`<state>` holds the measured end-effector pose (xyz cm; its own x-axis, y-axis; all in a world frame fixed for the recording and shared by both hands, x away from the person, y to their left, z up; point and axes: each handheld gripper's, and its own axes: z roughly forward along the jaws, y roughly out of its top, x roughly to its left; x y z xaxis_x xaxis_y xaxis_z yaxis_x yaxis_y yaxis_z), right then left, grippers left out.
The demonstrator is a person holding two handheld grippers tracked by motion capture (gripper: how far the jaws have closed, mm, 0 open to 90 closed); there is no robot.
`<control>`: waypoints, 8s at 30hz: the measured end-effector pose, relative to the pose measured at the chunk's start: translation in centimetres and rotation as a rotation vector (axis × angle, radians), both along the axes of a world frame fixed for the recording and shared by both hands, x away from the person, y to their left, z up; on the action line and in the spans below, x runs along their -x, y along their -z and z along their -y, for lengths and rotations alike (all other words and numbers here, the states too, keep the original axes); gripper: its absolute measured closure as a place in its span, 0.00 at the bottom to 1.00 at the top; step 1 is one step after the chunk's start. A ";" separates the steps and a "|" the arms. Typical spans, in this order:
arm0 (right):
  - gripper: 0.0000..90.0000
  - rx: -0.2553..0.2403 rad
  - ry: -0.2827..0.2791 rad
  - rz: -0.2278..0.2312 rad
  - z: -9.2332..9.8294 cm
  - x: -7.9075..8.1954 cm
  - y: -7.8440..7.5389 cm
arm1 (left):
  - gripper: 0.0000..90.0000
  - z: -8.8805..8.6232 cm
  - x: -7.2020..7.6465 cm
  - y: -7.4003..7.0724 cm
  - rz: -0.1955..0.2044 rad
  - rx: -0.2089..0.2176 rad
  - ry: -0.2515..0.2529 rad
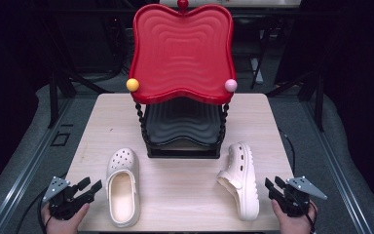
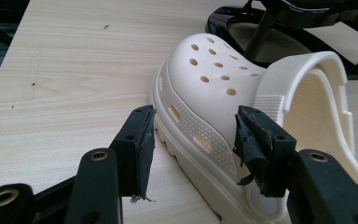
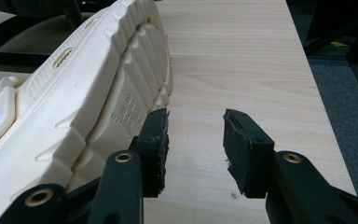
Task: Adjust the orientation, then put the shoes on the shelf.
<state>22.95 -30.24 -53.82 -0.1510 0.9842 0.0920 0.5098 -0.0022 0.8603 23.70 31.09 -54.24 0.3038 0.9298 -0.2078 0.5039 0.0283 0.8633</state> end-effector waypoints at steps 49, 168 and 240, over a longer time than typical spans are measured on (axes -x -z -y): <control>0.65 -0.061 0.035 0.039 0.4 0.9 -0.6 | 0.86 8.8 1.3 -0.7 -0.037 -0.166 0.067; 0.85 -0.040 -0.140 -0.127 -11.8 -0.2 -0.1 | 0.57 12.3 1.2 0.1 -0.020 -0.021 0.216; 0.87 -0.109 -0.268 -0.048 -15.2 2.5 -1.3 | 0.83 15.2 2.9 -1.8 -0.070 -0.009 0.248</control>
